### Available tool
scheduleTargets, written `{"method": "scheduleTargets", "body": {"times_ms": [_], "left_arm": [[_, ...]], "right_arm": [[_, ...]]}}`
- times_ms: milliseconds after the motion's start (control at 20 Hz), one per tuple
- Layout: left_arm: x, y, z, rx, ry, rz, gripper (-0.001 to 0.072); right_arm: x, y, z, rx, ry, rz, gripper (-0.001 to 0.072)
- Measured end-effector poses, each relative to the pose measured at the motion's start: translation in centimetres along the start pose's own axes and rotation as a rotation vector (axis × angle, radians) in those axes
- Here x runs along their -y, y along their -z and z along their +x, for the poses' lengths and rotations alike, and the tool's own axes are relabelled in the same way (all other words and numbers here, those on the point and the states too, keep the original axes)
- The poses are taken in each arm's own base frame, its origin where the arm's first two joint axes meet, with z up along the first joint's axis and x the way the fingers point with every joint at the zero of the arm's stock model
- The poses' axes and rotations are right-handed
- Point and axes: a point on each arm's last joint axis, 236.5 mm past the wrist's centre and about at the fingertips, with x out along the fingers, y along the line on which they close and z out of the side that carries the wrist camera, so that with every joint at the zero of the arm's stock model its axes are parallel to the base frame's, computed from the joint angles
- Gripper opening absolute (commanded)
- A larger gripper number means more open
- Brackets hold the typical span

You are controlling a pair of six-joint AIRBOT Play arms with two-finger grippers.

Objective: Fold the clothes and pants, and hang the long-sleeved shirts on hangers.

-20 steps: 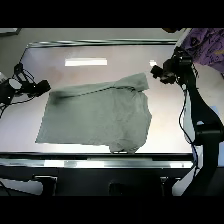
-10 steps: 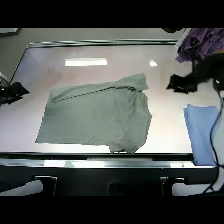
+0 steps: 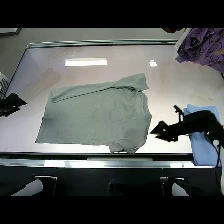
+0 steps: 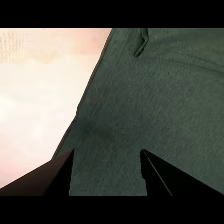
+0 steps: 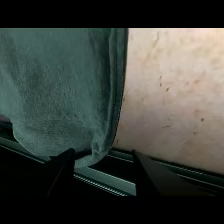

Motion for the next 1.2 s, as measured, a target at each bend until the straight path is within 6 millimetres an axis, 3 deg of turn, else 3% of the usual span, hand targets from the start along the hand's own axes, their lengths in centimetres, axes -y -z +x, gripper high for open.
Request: {"method": "scheduleTargets", "body": {"times_ms": [150, 400, 550, 600, 750, 900, 1050, 1200], "left_arm": [[0.0, 0.2, 0.1, -0.004, 0.001, -0.002, 0.0479], [-0.1, 0.3, 0.1, -0.006, 0.0, -0.003, 0.0479], [-0.2, 1.0, 0.1, -0.035, -0.003, -0.012, 0.0482], [-0.6, 1.5, 0.1, -0.054, -0.012, -0.03, 0.0483], [-3.8, 3.6, 0.3, -0.119, -0.039, -0.114, 0.0515], [-7.2, 7.3, 1.5, -0.19, 0.036, -0.255, 0.0514], [-9.0, 11.4, 2.8, -0.237, 0.136, -0.358, 0.0514], [-9.7, 14.2, 4.0, -0.251, 0.188, -0.393, 0.0514]], "right_arm": [[-0.3, 2.1, 3.3, -0.027, -0.002, -0.013, 0.0388], [-0.5, 2.7, 5.8, -0.024, 0.009, 0.012, 0.0376], [-0.3, 3.6, 6.7, -0.07, 0.01, 0.041, 0.0066], [-0.2, 3.7, 6.9, -0.076, 0.01, 0.045, 0.0028], [0.0, 3.2, 7.1, -0.056, 0.018, 0.05, 0.0028], [0.1, 2.6, 7.0, -0.03, 0.026, 0.041, 0.0028], [-0.1, 2.6, 6.7, -0.018, 0.026, 0.024, 0.0028], [-0.4, 2.8, 6.3, -0.018, 0.022, 0.011, 0.0028]]}}
